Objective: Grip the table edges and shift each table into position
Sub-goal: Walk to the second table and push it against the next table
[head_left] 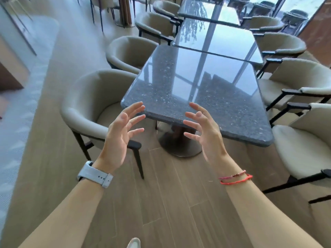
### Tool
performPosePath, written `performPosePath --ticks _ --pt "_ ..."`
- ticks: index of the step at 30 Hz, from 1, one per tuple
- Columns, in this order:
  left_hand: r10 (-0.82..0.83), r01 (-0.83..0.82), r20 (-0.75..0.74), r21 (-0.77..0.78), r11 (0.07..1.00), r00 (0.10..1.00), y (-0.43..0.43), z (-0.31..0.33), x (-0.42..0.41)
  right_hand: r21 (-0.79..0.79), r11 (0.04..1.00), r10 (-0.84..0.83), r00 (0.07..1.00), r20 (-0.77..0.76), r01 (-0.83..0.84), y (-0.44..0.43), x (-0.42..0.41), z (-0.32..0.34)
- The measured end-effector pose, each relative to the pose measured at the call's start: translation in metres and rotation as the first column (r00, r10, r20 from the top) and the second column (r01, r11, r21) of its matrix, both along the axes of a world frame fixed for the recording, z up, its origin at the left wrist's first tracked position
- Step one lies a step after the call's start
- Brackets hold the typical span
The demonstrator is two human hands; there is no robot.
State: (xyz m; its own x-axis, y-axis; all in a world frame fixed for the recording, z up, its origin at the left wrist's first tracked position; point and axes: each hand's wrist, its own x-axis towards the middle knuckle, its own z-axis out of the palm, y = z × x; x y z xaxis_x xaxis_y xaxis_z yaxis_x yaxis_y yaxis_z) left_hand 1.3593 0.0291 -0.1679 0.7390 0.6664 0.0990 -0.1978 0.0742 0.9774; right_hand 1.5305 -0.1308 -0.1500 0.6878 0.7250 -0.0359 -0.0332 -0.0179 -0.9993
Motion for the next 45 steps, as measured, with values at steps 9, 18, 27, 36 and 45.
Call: performPosePath --ticks 9,18,27,36,45 --pt "0.291 -0.291 0.002 0.026 0.956 0.957 0.031 0.022 -0.135 -0.025 0.960 0.281 0.958 0.056 -0.280 0.090 -0.094 0.009" --pt "0.535 -0.534 -0.018 0.046 0.845 0.845 0.100 0.021 -0.336 -0.008 0.854 0.520 0.854 0.003 -0.520 0.203 -0.274 0.008" --pt "0.630 -0.623 -0.062 0.100 0.776 0.774 0.181 0.019 -0.484 -0.031 0.791 0.611 0.792 -0.014 -0.611 0.312 -0.420 0.005" --pt "0.625 -0.620 -0.039 0.086 0.780 0.780 0.305 0.017 -0.505 -0.016 0.810 0.586 0.810 -0.024 -0.586 0.434 -0.442 -0.004" --pt "0.615 -0.613 -0.008 0.069 0.787 0.788 0.484 0.038 -0.483 0.035 0.817 0.576 0.817 -0.033 -0.575 0.610 -0.429 0.010"
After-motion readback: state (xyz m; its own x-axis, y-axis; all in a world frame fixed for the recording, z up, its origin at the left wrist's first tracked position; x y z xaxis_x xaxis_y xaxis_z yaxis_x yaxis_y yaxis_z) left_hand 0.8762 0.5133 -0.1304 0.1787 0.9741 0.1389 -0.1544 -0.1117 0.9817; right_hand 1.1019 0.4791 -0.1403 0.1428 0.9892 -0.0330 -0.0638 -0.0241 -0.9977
